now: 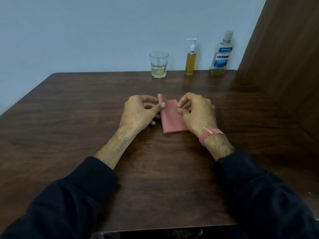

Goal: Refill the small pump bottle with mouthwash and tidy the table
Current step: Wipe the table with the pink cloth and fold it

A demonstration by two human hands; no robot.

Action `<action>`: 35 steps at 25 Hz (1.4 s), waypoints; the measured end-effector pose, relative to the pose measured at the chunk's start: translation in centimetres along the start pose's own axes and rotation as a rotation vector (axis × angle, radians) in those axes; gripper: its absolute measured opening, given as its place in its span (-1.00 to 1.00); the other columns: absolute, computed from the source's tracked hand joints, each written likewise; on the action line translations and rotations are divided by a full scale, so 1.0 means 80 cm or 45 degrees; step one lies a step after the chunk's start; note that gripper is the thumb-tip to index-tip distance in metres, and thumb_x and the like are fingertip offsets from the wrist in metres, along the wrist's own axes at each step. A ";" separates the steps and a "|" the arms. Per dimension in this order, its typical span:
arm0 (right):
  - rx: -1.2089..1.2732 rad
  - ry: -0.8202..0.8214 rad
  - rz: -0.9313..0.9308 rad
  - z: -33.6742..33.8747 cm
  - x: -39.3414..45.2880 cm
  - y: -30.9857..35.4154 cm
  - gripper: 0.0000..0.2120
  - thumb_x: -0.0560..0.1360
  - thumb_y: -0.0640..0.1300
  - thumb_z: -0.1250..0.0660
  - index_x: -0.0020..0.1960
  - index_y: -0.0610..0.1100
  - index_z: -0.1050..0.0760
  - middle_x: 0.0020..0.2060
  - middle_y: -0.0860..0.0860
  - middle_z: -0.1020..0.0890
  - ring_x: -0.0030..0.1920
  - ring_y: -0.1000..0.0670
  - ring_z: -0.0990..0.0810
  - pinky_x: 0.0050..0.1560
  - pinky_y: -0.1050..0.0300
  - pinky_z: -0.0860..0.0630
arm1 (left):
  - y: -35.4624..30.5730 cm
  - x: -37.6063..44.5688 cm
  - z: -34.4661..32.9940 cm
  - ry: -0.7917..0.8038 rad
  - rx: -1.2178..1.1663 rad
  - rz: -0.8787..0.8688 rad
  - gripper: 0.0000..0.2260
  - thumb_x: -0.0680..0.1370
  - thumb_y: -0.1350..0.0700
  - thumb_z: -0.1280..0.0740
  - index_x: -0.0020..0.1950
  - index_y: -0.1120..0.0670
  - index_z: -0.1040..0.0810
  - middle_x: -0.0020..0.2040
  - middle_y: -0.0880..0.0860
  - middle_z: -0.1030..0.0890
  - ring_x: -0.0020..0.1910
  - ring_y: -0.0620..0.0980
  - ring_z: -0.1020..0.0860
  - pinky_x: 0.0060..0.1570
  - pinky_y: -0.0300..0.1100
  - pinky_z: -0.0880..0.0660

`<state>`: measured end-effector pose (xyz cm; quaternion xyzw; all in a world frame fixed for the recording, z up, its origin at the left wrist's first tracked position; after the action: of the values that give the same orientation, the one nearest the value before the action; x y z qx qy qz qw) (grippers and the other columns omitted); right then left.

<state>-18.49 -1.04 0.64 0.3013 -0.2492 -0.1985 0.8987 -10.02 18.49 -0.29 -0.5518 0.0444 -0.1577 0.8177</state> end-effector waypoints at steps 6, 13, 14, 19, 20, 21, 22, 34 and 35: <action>-0.058 0.045 0.013 -0.002 -0.002 0.002 -0.79 0.54 -0.02 -0.60 0.07 0.17 -0.62 -0.13 0.28 -0.64 -0.05 0.20 -0.67 0.04 0.16 -0.64 | 0.002 -0.001 -0.002 0.023 0.042 -0.018 -0.57 0.53 -0.03 -0.69 0.36 0.02 -0.74 -0.10 -0.13 -0.83 -0.17 -0.09 -0.82 -0.23 -0.16 -0.74; 0.112 0.096 -0.038 -0.002 -0.002 -0.003 -0.70 0.56 -0.01 -0.57 0.16 0.16 -0.49 -0.02 0.25 -0.61 -0.04 0.15 -0.66 0.00 0.17 -0.58 | 0.000 0.000 -0.007 0.101 -0.099 -0.105 -0.56 0.48 0.08 -0.74 0.33 -0.02 -0.75 -0.03 -0.10 -0.83 0.00 -0.07 -0.83 -0.13 -0.15 -0.72; 0.185 0.108 -0.060 -0.003 -0.001 -0.005 -0.73 0.56 -0.01 -0.58 0.10 0.14 -0.50 -0.04 0.24 -0.63 -0.06 0.16 -0.65 -0.04 0.19 -0.58 | -0.001 -0.001 -0.004 0.074 -0.116 -0.119 -0.55 0.48 0.07 -0.74 0.34 -0.03 -0.75 -0.03 -0.11 -0.83 0.02 -0.13 -0.82 0.00 -0.13 -0.73; 0.373 0.224 -0.040 -0.019 0.017 0.008 -0.81 0.52 -0.11 -0.64 -0.03 0.09 -0.65 -0.11 0.13 -0.73 -0.10 0.17 -0.68 -0.09 0.22 -0.61 | -0.005 0.008 0.026 -0.138 0.019 -0.231 -0.49 0.46 0.04 -0.75 0.37 -0.11 -0.71 -0.08 -0.22 -0.81 0.01 -0.31 -0.76 0.23 -0.16 -0.62; 0.362 0.242 -0.017 -0.026 0.025 0.014 -0.82 0.51 -0.12 -0.64 -0.03 0.09 -0.67 -0.11 0.13 -0.74 -0.08 0.15 -0.69 -0.03 0.17 -0.64 | -0.001 0.015 0.033 -0.176 0.038 -0.216 -0.48 0.45 0.04 -0.76 0.36 -0.11 -0.69 -0.10 -0.21 -0.80 0.00 -0.31 -0.75 0.23 -0.15 -0.62; 0.344 0.254 0.007 -0.034 0.033 0.020 -0.82 0.50 -0.12 -0.65 -0.03 0.09 -0.69 -0.11 0.14 -0.74 -0.04 0.12 -0.69 0.02 0.14 -0.64 | 0.003 0.024 0.040 -0.205 0.042 -0.194 -0.47 0.44 0.03 -0.77 0.35 -0.11 -0.68 -0.11 -0.21 -0.80 -0.01 -0.30 -0.75 0.22 -0.15 -0.62; 0.326 0.266 0.034 -0.043 0.042 0.026 -0.83 0.50 -0.11 -0.65 -0.03 0.10 -0.70 -0.11 0.15 -0.74 0.01 0.10 -0.69 0.06 0.14 -0.62 | 0.008 0.033 0.046 -0.230 0.045 -0.176 -0.47 0.42 0.03 -0.78 0.31 -0.11 -0.67 -0.11 -0.21 -0.80 -0.02 -0.29 -0.75 0.20 -0.14 -0.63; 0.021 0.166 0.234 -0.161 0.167 0.100 -0.70 0.62 -0.05 -0.52 0.32 0.18 -0.71 0.29 0.16 -0.73 0.35 -0.01 -0.65 0.28 0.07 -0.59 | 0.060 0.186 0.118 -0.455 0.006 -0.016 -0.52 0.42 0.15 -0.78 0.16 0.01 -0.57 -0.08 -0.04 -0.80 -0.08 -0.27 -0.71 -0.17 -0.29 -0.62; 0.005 0.156 0.248 -0.169 0.176 0.105 -0.69 0.62 -0.06 -0.51 0.34 0.17 -0.70 0.30 0.14 -0.73 0.35 -0.03 -0.65 0.29 0.06 -0.59 | 0.062 0.197 0.120 -0.467 0.003 -0.017 -0.53 0.43 0.16 -0.77 0.16 0.02 -0.56 -0.07 -0.04 -0.80 -0.08 -0.29 -0.69 -0.18 -0.30 -0.61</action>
<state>2.18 4.01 1.25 0.2892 -0.2224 -0.0910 0.9266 8.31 23.88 0.50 -0.5707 -0.1094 -0.0597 0.8116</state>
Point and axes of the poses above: each hand's wrist, its own x-axis towards the middle knuckle, its own z-axis out of the back of the hand, y = z × x, the point moved 8 cm from there along x, towards the middle knuckle
